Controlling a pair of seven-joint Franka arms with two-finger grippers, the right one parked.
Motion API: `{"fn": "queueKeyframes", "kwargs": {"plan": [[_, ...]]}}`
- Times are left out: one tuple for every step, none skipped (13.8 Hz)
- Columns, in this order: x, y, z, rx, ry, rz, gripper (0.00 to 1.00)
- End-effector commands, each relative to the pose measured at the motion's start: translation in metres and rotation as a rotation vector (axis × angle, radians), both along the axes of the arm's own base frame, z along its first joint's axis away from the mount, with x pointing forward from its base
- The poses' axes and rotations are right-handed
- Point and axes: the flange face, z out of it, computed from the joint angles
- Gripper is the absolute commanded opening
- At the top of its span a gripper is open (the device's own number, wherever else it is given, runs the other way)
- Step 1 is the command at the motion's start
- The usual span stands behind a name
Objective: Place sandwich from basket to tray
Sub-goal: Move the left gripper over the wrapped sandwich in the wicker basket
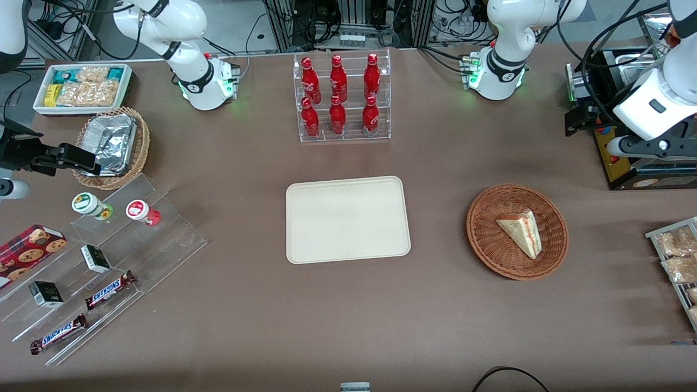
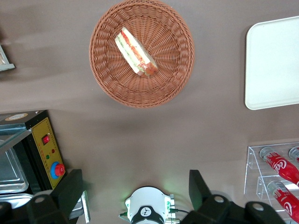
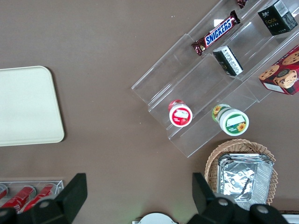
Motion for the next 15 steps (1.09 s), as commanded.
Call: {"fn": "queueKeyframes", "kwargs": {"plan": [[0.004,0.002,0.003,-0.001,-0.002,0.006,1.00],[0.005,0.002,0.003,-0.005,-0.006,0.006,1.00],[0.006,0.005,0.000,-0.005,-0.003,0.012,1.00],[0.011,0.006,-0.006,-0.006,-0.004,0.015,1.00],[0.016,0.005,-0.018,-0.008,0.009,0.013,1.00],[0.023,0.004,-0.030,-0.009,0.014,0.013,1.00],[0.029,0.004,-0.044,-0.009,0.011,0.012,1.00],[0.032,0.003,-0.058,-0.010,0.004,0.012,1.00],[0.034,0.003,-0.075,-0.011,-0.004,0.011,1.00],[0.037,0.003,-0.091,-0.012,-0.012,0.013,1.00],[0.038,0.003,-0.106,-0.013,-0.019,0.013,1.00],[0.040,0.003,-0.124,-0.014,-0.025,0.013,1.00],[0.043,0.003,-0.142,-0.015,-0.029,0.014,1.00],[0.044,0.003,-0.154,-0.017,-0.038,0.016,1.00],[0.046,0.003,-0.171,-0.018,-0.038,0.019,1.00]]}}
